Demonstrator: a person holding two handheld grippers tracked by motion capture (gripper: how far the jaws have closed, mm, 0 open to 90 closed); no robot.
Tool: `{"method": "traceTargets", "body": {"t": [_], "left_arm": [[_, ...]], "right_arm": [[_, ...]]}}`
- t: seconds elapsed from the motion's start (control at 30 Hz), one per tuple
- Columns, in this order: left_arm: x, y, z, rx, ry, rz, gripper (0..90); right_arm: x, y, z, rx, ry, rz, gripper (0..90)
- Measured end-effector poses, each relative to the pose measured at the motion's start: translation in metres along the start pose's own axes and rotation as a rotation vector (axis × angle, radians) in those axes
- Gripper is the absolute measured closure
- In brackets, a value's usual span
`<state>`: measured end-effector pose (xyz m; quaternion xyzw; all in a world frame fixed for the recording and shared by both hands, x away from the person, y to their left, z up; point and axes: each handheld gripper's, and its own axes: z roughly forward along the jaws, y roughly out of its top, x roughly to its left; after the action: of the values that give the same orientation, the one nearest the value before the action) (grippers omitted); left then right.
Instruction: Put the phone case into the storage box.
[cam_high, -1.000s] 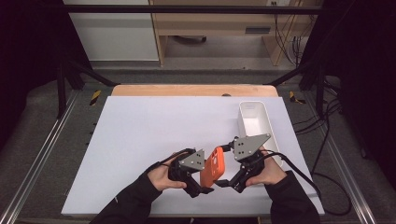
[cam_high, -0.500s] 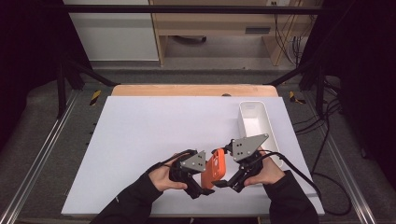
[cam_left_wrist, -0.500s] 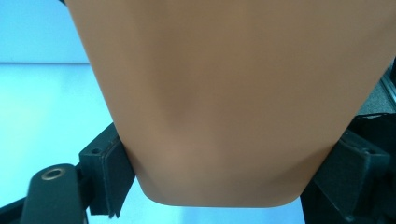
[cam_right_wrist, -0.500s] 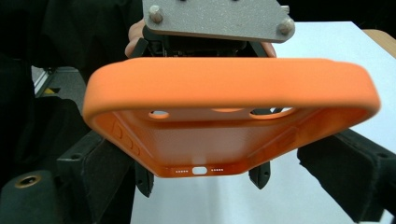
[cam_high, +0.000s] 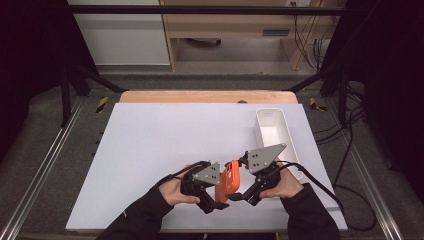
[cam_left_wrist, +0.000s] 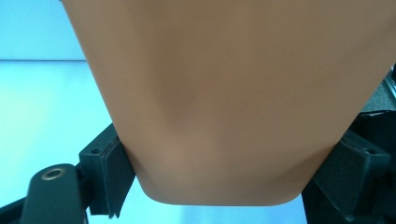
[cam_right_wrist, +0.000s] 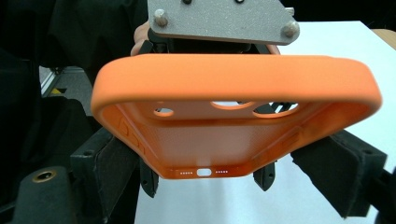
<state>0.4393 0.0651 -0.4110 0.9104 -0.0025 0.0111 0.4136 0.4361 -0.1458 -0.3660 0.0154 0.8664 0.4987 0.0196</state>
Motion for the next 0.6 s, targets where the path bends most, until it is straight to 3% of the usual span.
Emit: {"method": "traceTargets", "body": {"t": [0.6], "left_arm": [[-0.0011,-0.0007,0.0013,0.003,0.003,0.007,15.7]], "right_arm": [[0.0005,-0.0008,0.0018,0.0,0.007,-0.004,14.8]]}}
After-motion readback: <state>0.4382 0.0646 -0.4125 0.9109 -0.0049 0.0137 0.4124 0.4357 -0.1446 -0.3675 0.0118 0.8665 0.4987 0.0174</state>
